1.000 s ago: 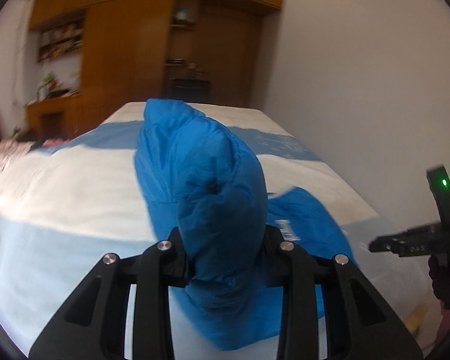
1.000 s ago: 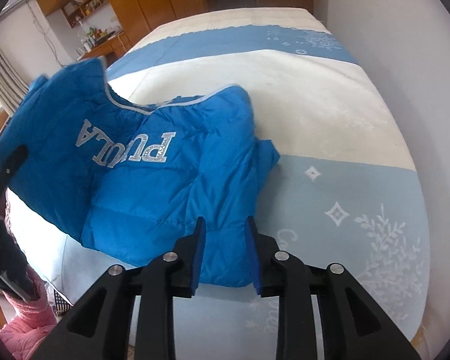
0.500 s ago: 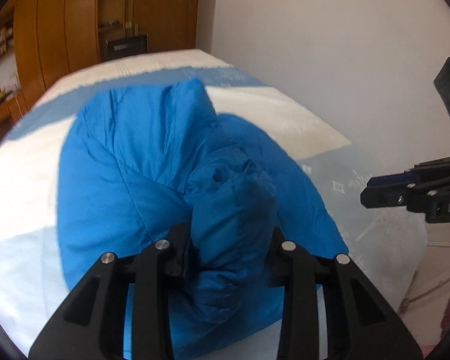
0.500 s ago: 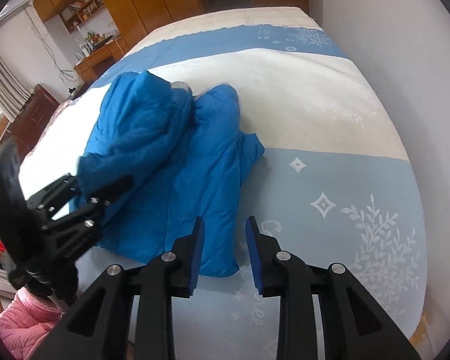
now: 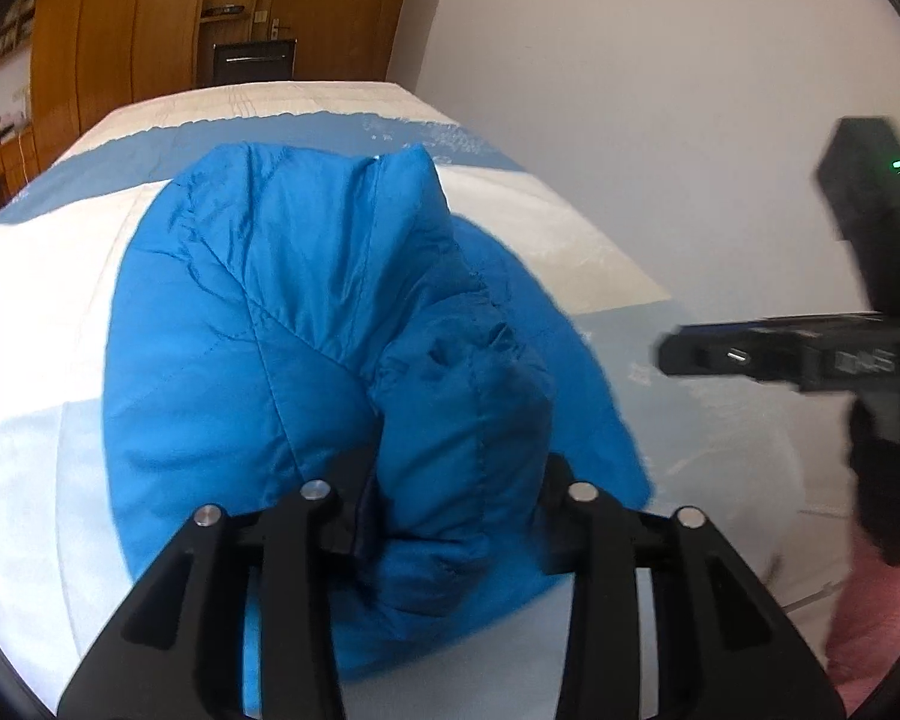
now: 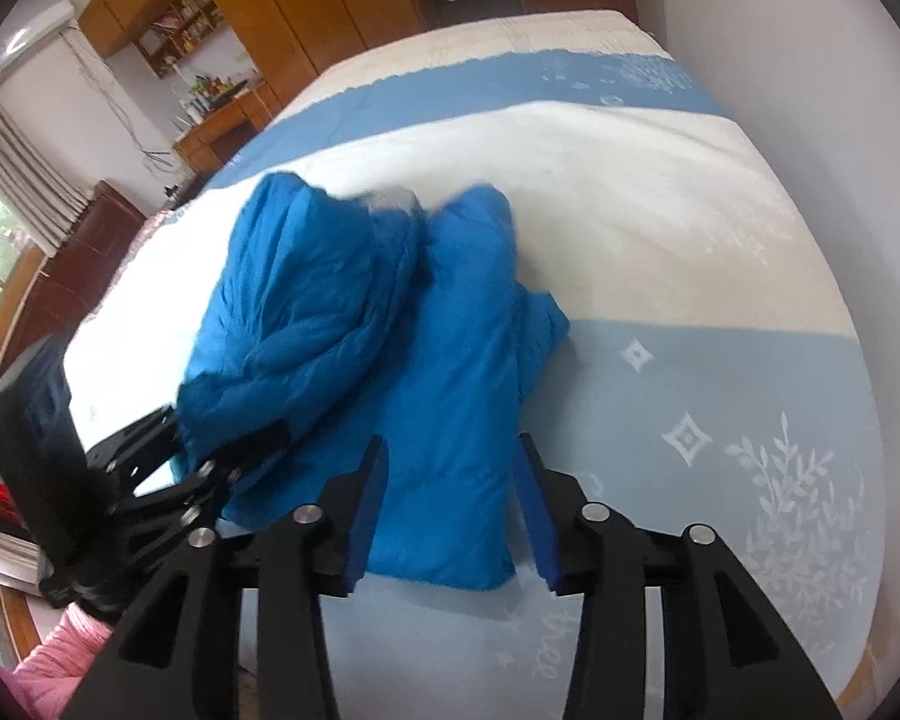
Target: Fold large clothes
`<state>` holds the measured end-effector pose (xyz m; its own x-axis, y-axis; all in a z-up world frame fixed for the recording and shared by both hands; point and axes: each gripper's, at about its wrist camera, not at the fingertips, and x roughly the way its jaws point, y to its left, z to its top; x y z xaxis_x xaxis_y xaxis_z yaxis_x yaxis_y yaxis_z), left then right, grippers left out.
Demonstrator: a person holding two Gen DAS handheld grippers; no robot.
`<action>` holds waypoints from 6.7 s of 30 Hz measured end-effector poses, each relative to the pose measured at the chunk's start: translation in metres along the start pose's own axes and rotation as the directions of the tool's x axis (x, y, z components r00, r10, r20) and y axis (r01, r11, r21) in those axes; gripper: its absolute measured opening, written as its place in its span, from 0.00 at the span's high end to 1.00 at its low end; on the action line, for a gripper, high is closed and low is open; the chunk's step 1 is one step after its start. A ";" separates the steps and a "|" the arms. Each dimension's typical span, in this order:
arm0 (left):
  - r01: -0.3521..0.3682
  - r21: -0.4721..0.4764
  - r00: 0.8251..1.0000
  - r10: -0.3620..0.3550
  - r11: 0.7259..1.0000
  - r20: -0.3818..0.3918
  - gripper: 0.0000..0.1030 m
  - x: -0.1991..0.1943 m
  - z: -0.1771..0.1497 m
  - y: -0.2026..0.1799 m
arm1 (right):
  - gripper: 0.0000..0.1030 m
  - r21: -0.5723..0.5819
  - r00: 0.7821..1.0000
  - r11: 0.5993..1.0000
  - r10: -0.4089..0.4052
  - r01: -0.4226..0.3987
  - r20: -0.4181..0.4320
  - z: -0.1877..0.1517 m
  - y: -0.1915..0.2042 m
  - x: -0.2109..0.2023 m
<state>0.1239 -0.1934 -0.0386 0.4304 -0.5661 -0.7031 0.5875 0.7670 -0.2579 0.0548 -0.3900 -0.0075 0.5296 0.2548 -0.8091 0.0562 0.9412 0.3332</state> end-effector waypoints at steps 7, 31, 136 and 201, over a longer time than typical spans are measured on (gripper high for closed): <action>0.208 -0.144 0.978 -0.202 0.968 0.056 0.52 -0.060 0.007 0.031 | 0.26 0.006 0.986 0.986 0.165 -0.165 -0.017 0.037 0.016 0.006; -0.259 -0.242 0.966 0.248 0.935 -0.075 0.50 0.007 0.022 0.126 | 0.49 0.026 0.953 0.981 0.191 -0.191 -0.236 0.078 0.063 0.126; -0.223 -0.097 0.973 0.215 0.970 -0.087 0.67 0.043 -0.022 0.025 | 0.91 -0.094 0.996 0.992 0.075 -0.079 -0.050 -0.042 0.016 0.056; -0.019 -0.236 0.987 -0.019 0.972 -0.160 0.15 0.045 0.003 0.093 | 0.07 0.206 0.928 0.909 0.373 -0.364 -0.006 -0.011 -0.075 0.071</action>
<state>0.2004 -0.1487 -0.0924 0.3039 -0.5254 -0.7948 0.4009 0.8273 -0.3936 0.0791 -0.4396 -0.0951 0.5071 0.5888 -0.6294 0.0325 0.7167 0.6966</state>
